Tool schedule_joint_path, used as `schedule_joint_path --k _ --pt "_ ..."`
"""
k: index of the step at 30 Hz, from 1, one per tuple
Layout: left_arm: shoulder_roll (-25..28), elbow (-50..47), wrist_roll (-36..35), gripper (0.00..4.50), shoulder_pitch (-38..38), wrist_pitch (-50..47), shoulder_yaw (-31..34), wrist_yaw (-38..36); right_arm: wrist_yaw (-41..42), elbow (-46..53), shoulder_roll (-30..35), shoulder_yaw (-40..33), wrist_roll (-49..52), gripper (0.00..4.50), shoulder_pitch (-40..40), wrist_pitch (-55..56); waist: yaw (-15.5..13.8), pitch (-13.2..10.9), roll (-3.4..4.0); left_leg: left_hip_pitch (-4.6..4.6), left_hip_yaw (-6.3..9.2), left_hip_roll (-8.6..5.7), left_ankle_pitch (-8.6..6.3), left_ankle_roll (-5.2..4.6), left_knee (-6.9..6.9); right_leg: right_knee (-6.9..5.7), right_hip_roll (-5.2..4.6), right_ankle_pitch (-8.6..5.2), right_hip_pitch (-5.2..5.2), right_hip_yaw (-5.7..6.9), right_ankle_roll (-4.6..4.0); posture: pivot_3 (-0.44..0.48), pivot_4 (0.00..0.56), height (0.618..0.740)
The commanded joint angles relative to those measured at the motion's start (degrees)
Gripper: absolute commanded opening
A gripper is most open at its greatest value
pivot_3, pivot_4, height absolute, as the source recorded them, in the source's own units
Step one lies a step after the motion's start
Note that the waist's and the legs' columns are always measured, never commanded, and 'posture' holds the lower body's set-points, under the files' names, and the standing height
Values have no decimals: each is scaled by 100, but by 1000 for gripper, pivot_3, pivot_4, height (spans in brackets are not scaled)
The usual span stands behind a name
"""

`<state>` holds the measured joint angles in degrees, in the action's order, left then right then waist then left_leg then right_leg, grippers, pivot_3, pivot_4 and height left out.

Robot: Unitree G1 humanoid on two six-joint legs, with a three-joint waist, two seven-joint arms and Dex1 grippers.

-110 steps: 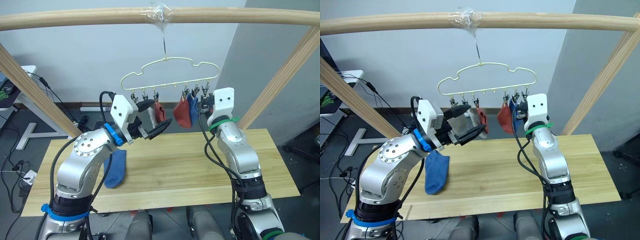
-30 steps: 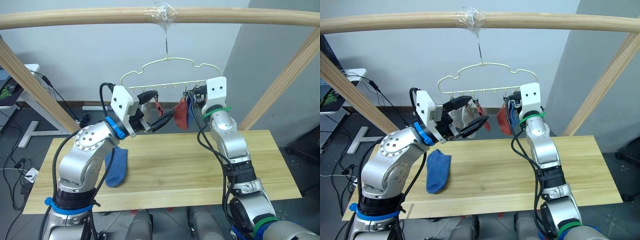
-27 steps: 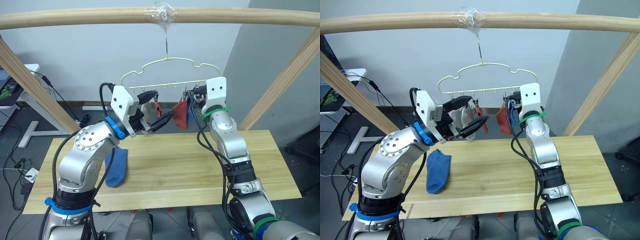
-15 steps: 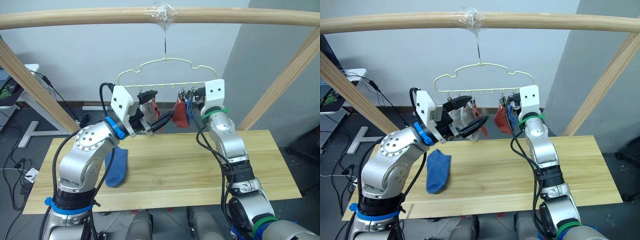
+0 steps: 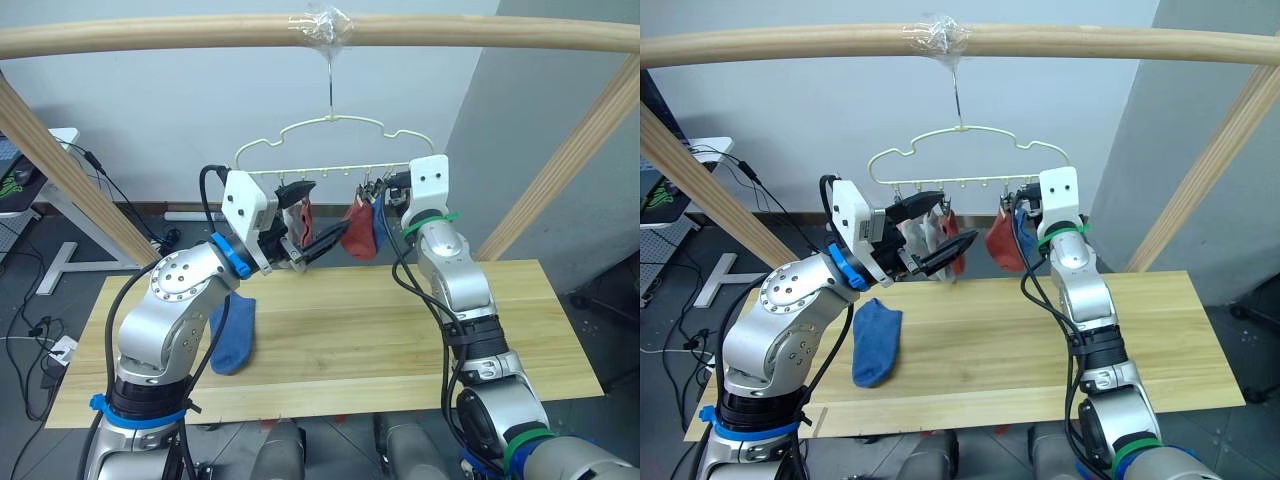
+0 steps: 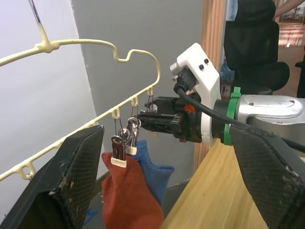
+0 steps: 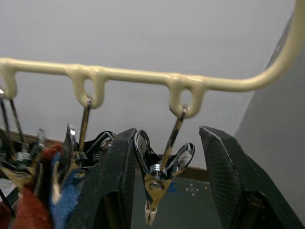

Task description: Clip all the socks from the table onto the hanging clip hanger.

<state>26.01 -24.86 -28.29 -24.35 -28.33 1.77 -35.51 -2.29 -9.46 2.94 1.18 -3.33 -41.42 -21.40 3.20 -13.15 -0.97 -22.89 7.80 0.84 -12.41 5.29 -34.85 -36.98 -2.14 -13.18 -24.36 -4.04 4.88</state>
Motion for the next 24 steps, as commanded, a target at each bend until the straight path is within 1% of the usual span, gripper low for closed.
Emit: schedule_joint_path --k 1,2,4,6,9,10,16,20,23,24 --pt "-33 -207 -113 4342 -73 32 48 35 2 135 10 -65 19 2142 -73 201 0 -1 1 0 0 0 0 0 0 0 0 0 0 0 -1 58 222 740" --pt "-34 -203 -115 4342 -76 32 43 36 8 133 16 -70 24 1767 -72 214 0 -1 0 0 0 0 0 0 0 0 0 0 0 -1 -1 58 222 740" --pt "-32 -224 -127 4342 -67 24 41 44 17 166 24 -69 24 1288 -56 213 0 -2 0 0 0 0 0 0 0 0 0 0 0 0 -1 56 224 740" --pt "-32 -228 -134 4342 -65 23 33 50 27 171 34 -72 24 683 -49 216 0 -2 0 0 0 0 0 0 0 0 0 0 0 0 -1 56 224 740" --pt "-37 -218 -138 4342 -71 26 23 58 42 173 56 -78 27 78 -48 224 0 -2 1 0 0 0 0 0 0 0 0 1 0 0 -1 56 224 740" --pt "-39 -228 -142 4342 -66 20 20 63 55 201 71 -81 29 10 -38 212 1 -2 1 0 0 0 0 0 0 0 0 1 0 0 -1 53 227 740" --pt "-80 -275 -127 4342 10 12 -33 80 364 417 228 -163 216 10 -12 -108 1 -12 1 0 0 0 0 0 0 0 0 0 0 0 0 53 227 740" --pt "-123 -346 -206 4342 164 -171 -81 173 773 635 402 -276 545 10 -103 -863 -1 -13 1 0 0 0 0 0 0 0 0 1 1 -1 -2 53 227 740" --pt "-181 -364 -317 4342 283 -419 -15 307 917 780 467 -366 750 10 -164 -1291 -7 -14 0 -1 3 0 0 0 0 0 0 1 1 1 -2 53 227 740" --pt "-197 -365 -337 4342 299 -477 -6 340 938 801 481 -387 788 10 -177 -1375 -7 -15 0 0 3 0 0 0 0 -1 0 0 2 1 -1 40 234 740"
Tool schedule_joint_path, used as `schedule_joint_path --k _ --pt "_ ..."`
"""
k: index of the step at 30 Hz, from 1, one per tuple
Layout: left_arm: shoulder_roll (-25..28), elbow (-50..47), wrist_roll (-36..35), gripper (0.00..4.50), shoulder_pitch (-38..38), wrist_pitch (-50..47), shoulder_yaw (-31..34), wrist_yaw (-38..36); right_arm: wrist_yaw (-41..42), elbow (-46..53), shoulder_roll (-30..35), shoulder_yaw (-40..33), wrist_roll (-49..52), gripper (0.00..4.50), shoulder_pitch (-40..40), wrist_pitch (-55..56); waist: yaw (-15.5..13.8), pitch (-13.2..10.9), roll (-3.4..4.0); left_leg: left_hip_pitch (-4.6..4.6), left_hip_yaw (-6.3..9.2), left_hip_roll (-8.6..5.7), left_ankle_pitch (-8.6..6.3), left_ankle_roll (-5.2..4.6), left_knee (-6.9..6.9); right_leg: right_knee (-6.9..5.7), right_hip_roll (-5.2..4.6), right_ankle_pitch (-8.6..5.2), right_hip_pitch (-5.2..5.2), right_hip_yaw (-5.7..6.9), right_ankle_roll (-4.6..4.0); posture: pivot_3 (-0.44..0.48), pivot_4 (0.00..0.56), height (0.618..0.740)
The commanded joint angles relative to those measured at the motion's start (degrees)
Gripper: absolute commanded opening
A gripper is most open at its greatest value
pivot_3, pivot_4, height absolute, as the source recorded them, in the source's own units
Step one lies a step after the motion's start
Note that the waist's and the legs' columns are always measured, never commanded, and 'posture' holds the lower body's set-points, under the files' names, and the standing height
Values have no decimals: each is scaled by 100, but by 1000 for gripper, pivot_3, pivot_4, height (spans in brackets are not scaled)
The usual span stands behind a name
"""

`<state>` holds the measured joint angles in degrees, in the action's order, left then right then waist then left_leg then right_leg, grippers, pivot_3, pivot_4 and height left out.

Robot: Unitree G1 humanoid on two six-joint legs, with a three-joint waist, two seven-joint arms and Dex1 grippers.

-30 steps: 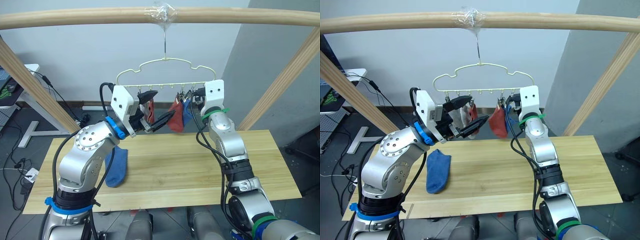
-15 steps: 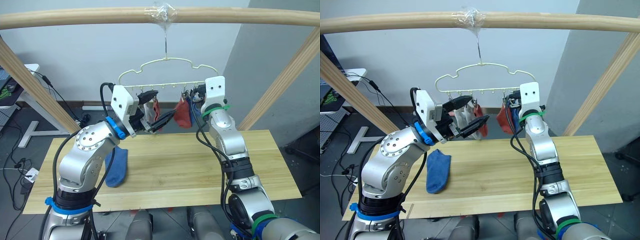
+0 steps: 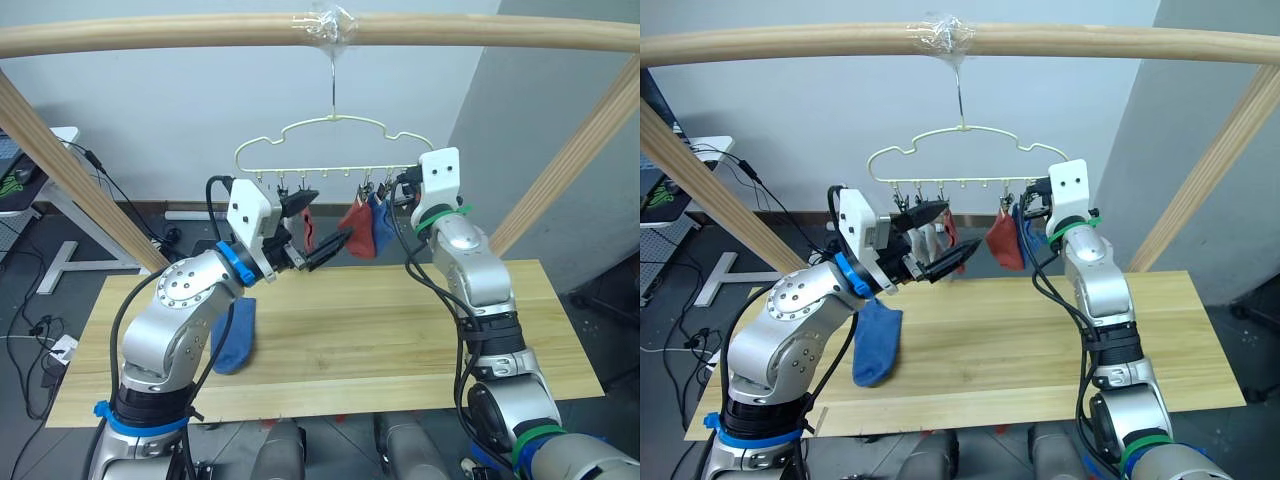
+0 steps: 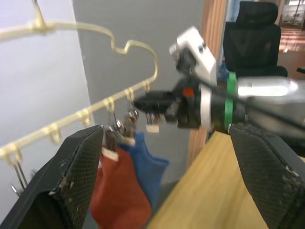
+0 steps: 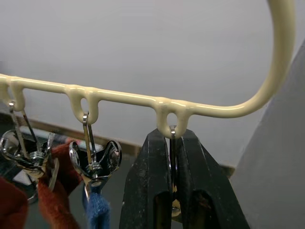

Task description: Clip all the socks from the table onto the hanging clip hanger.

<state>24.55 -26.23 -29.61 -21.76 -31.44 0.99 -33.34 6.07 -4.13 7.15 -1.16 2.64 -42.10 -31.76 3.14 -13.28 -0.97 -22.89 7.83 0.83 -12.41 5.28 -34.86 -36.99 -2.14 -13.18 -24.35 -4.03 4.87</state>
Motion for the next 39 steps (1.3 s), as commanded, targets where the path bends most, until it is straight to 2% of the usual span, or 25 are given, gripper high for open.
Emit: schedule_joint_path --k 1,6,8,11,14,18,23,30,35,39 --pt "-27 -261 -207 4342 293 -303 90 201 230 334 153 -211 328 10 -184 -653 3 -3 0 0 0 0 0 0 0 0 0 -3 0 0 4 40 234 740" --pt "37 -275 -39 4421 1376 -299 284 426 635 565 513 -416 867 0 -487 -1949 10 -25 9 1 2 0 -1 -1 1 0 -1 -5 0 2 -8 35 237 740" --pt "85 -60 307 4421 1892 -160 456 699 662 659 593 -552 1034 0 -590 -2398 -3 -26 9 0 8 1 -1 -1 1 -1 0 -11 -1 7 -12 35 237 740" --pt "132 214 678 4421 2234 -42 566 965 674 737 672 -610 1144 0 -655 -2675 -12 -30 10 0 1 0 -1 -1 0 1 -1 -26 0 2 -25 30 238 740" --pt "34 753 1075 4421 2409 -106 789 1544 650 855 708 -672 1263 0 -690 -2934 -39 -31 8 0 2 0 -1 -1 -2 2 -2 -30 0 3 -30 30 238 740" --pt "-105 1618 1553 4421 2268 159 690 1913 597 919 777 -662 1274 0 -602 -2982 -47 -31 8 -1 3 0 -1 -1 -1 2 -3 -30 0 5 -29 31 229 740" --pt "-466 2964 1906 4421 1640 494 702 2329 499 1014 738 -687 1305 0 -547 -3074 -88 -31 7 -2 3 -2 -1 -1 -1 3 -4 -15 0 7 -3 25 219 740" --pt "-633 4123 2023 4421 1051 683 597 2239 500 1023 838 -672 1296 0 -605 -3124 -96 -30 6 -1 3 -2 -1 0 0 3 -4 -8 0 7 3 17 214 740" --pt "-683 4546 2022 4421 876 597 585 2168 498 1069 896 -689 1310 0 -611 -3194 -95 -29 6 0 3 -2 0 0 0 1 -5 -7 0 8 3 0 212 740" --pt "-648 4714 2234 3563 856 639 348 2041 496 1095 926 -697 1309 0 -594 -3240 -94 -28 8 3 3 -3 0 1 -2 0 -5 -7 4 7 10 -11 213 740"
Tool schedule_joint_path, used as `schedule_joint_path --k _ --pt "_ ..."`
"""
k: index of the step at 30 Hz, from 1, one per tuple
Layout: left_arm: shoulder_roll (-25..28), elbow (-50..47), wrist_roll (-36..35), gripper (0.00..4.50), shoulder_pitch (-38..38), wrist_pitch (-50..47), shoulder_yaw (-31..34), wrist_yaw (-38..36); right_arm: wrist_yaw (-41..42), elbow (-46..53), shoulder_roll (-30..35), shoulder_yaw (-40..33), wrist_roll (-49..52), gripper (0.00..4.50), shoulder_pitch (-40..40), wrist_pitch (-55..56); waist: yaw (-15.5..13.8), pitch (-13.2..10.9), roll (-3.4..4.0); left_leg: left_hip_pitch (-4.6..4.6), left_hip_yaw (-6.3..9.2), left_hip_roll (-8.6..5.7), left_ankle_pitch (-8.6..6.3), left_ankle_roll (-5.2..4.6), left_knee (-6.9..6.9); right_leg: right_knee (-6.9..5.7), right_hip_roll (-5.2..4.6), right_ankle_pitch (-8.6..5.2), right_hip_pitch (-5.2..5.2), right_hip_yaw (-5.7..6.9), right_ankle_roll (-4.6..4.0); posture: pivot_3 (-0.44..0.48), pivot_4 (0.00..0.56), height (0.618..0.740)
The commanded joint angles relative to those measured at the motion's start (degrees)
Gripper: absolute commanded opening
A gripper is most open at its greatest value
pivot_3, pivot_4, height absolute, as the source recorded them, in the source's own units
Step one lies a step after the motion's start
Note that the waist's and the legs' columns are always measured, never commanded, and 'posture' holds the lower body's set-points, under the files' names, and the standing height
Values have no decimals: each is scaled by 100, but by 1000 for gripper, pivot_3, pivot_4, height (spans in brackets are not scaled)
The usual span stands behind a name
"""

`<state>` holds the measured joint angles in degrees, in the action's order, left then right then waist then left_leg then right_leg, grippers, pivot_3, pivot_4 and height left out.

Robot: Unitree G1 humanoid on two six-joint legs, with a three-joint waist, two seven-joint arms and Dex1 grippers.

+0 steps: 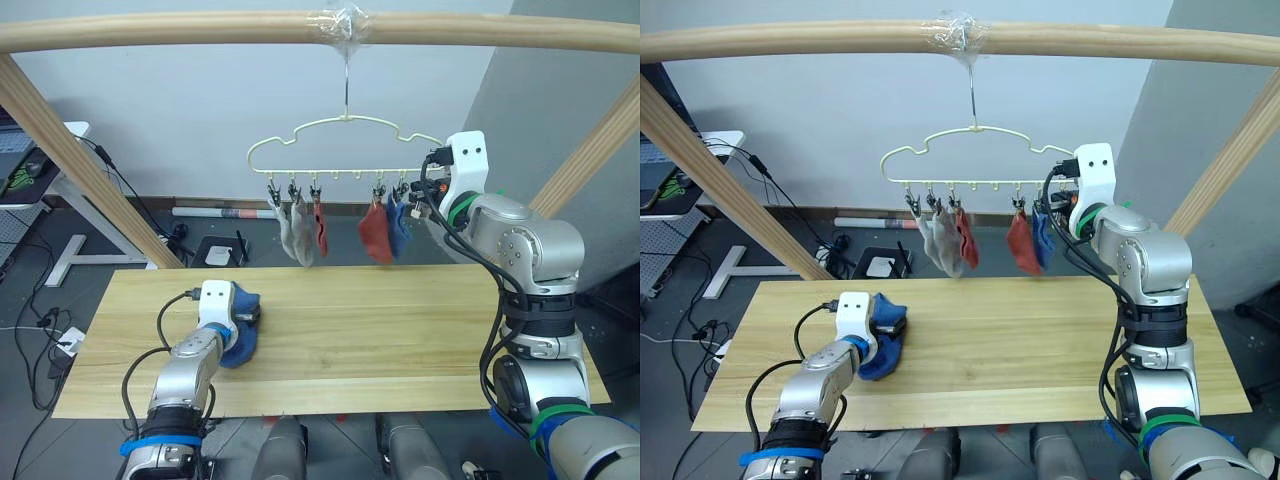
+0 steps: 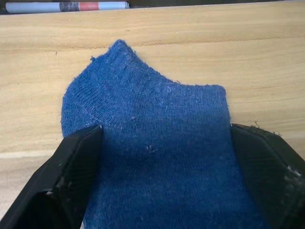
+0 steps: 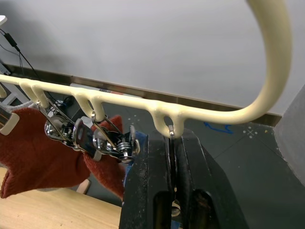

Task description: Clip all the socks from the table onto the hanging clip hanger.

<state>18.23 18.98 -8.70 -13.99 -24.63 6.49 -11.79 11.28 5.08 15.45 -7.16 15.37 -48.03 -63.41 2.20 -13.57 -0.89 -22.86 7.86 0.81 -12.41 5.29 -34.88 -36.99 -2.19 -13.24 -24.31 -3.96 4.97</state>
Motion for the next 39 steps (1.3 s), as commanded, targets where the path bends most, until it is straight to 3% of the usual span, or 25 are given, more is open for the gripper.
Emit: schedule_joint_path --k 1,12,20,27,34,39 --pt "-11 216 222 3254 109 9 -302 -178 -23 182 108 -99 36 0 3 -88 0 1 1 1 0 0 0 0 0 0 0 0 1 0 0 -18 213 740" --pt "1 156 488 36 215 240 -480 -326 -35 139 143 -153 36 0 2 -127 10 5 8 8 0 0 0 0 0 0 -1 0 7 -1 1 -17 215 740" --pt "-57 -593 496 36 532 284 -677 -572 -101 45 124 -340 98 0 -77 -219 11 4 8 4 -1 -2 0 0 1 4 -3 0 7 -1 0 -21 215 740" --pt "-43 -2304 46 36 845 824 -1494 -1997 -346 -81 -47 -1008 373 0 -421 -940 -11 3 7 -5 1 -3 0 0 1 5 -6 3 1 1 -13 -26 215 740" --pt "-215 -2770 115 36 423 1331 -1942 -2344 -621 -231 -241 -1660 504 0 -902 -1802 -7 3 7 -6 -3 -3 -1 -1 0 6 -5 1 1 0 -22 -34 219 740" --pt "-928 -2148 681 36 -667 2134 -2660 -2231 -878 -241 -456 -2062 438 0 -1186 -2301 -41 1 10 -14 1 -9 -1 -1 -7 10 -7 4 2 2 -16 -68 218 740"
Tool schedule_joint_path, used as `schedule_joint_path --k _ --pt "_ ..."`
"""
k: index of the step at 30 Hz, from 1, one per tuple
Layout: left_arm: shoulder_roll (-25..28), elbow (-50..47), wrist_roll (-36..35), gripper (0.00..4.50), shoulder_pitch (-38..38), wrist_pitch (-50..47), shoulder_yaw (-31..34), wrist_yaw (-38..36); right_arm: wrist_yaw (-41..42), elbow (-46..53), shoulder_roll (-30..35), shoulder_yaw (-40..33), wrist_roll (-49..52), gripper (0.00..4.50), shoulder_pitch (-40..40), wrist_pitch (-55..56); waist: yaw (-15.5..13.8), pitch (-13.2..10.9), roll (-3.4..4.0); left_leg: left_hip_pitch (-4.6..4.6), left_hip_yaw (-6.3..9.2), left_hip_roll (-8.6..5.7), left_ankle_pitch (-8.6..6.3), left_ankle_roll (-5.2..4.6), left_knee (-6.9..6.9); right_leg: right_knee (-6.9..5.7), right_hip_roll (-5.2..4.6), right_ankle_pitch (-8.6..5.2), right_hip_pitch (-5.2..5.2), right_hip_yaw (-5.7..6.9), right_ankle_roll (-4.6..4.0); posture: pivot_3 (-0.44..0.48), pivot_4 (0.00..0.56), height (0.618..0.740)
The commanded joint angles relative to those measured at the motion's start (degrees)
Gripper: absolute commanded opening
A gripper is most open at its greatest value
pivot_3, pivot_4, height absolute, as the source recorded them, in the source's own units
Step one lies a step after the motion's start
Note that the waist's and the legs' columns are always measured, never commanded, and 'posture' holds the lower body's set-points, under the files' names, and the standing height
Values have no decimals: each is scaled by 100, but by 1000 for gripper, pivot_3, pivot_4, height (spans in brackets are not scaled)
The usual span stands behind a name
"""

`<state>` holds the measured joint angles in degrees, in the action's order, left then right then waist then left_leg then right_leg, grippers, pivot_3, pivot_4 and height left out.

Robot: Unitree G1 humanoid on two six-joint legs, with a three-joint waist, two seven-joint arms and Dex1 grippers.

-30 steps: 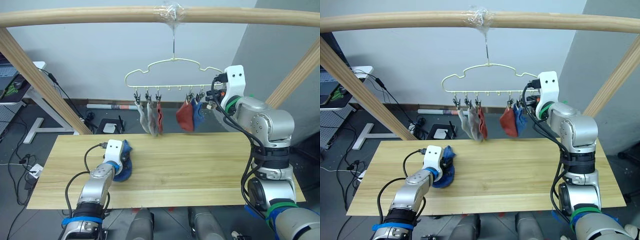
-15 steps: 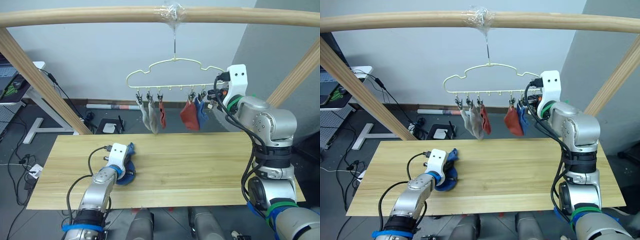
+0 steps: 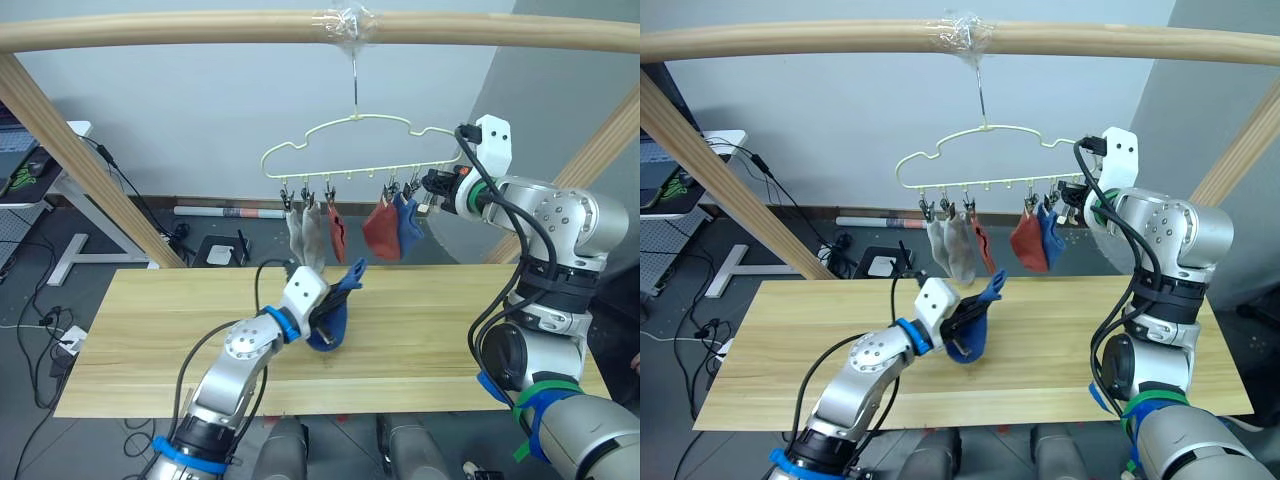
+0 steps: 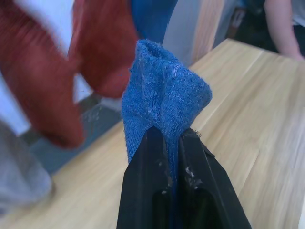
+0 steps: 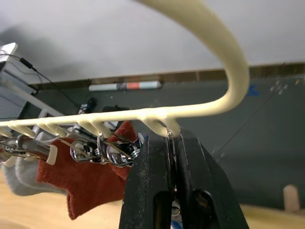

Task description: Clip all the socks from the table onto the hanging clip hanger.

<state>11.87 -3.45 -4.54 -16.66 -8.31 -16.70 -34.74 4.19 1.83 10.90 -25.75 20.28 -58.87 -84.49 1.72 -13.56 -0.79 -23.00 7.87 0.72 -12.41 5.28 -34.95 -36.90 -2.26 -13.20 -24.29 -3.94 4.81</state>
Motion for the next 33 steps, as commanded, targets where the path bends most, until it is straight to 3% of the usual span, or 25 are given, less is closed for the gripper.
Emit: schedule_joint_path --k 1,4,12,33 --pt "-345 299 415 36 -509 715 -414 127 -211 101 -26 -221 -78 0 -98 -217 29 1 -1 -2 -2 0 0 0 -2 4 0 2 1 -2 3 -72 216 740" --pt "-451 882 923 36 -837 1332 -570 455 -328 183 -140 -319 -128 0 -119 -362 115 1 1 9 -7 1 -1 -2 6 1 0 10 3 -6 -8 -87 214 740" --pt "-759 1811 1423 36 -1334 1933 -552 1067 -448 410 -214 -424 -175 0 -158 -634 149 1 1 1 -4 -4 -1 -3 -1 1 -4 -2 2 -5 17 -106 211 740" --pt "-1220 2502 1570 36 -1831 2314 -358 1636 -470 574 -434 -640 -234 0 -210 -801 156 1 1 3 -2 -4 -1 -3 2 -3 -3 -1 1 -3 15 -114 204 740"
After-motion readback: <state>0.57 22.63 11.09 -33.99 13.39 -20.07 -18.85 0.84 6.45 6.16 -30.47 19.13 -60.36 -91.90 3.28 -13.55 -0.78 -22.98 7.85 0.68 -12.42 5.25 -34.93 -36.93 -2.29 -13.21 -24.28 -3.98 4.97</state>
